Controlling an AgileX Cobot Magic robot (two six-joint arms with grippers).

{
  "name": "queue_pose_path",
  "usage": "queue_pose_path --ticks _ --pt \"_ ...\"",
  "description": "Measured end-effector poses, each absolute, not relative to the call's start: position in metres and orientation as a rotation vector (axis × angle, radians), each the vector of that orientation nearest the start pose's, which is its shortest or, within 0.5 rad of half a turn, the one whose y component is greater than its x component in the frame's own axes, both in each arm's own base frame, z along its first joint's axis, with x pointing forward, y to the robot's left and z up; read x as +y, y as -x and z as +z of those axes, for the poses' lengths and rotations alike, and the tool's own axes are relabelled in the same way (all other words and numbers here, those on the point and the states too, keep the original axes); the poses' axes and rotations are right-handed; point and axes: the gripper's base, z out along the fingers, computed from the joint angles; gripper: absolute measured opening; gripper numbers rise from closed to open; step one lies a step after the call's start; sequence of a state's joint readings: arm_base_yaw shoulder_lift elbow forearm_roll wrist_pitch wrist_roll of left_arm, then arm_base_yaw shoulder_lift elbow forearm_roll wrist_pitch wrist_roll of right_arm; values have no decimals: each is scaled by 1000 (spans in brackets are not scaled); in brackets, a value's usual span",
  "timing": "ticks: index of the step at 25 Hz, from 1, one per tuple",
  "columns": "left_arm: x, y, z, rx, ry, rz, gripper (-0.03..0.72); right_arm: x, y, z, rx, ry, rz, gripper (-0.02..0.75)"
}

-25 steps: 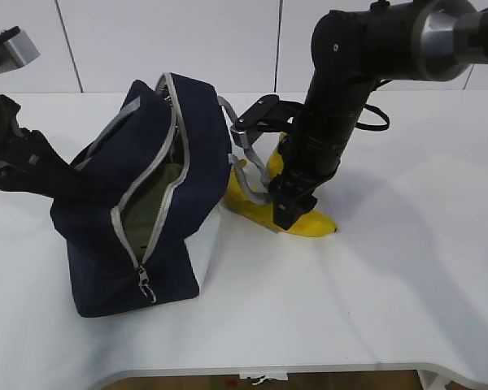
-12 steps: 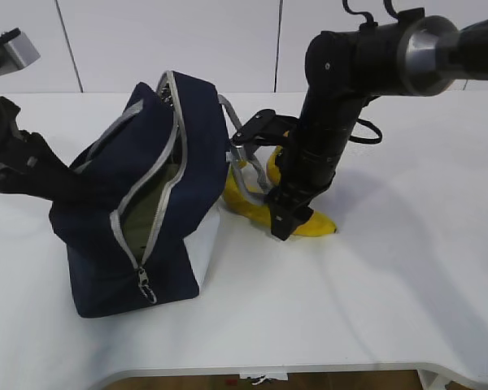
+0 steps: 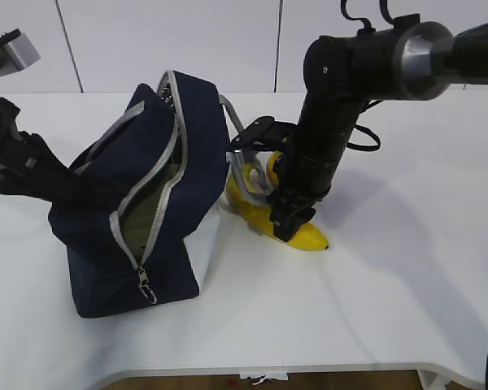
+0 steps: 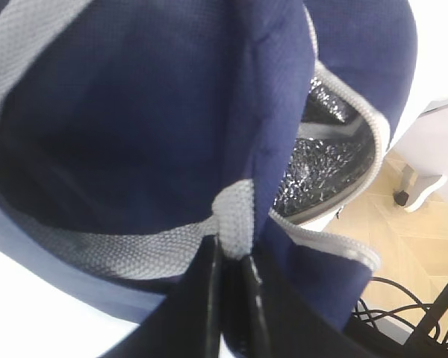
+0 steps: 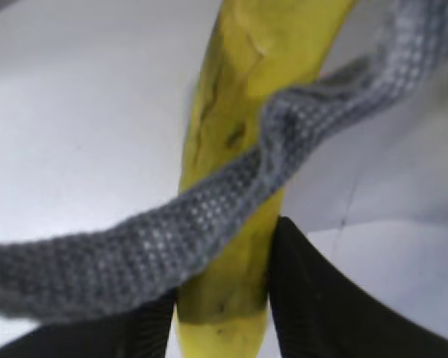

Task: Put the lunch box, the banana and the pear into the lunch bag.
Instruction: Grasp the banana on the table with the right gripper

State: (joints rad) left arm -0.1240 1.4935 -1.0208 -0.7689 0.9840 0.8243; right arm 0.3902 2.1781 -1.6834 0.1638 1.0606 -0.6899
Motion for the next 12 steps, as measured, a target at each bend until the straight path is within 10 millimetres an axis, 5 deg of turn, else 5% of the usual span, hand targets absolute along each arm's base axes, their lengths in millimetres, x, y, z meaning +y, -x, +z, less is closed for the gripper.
queue_pose_path --ticks 12 --pt "-87 -275 264 2517 -744 -781 6 177 -393 164 2734 1502 245 265"
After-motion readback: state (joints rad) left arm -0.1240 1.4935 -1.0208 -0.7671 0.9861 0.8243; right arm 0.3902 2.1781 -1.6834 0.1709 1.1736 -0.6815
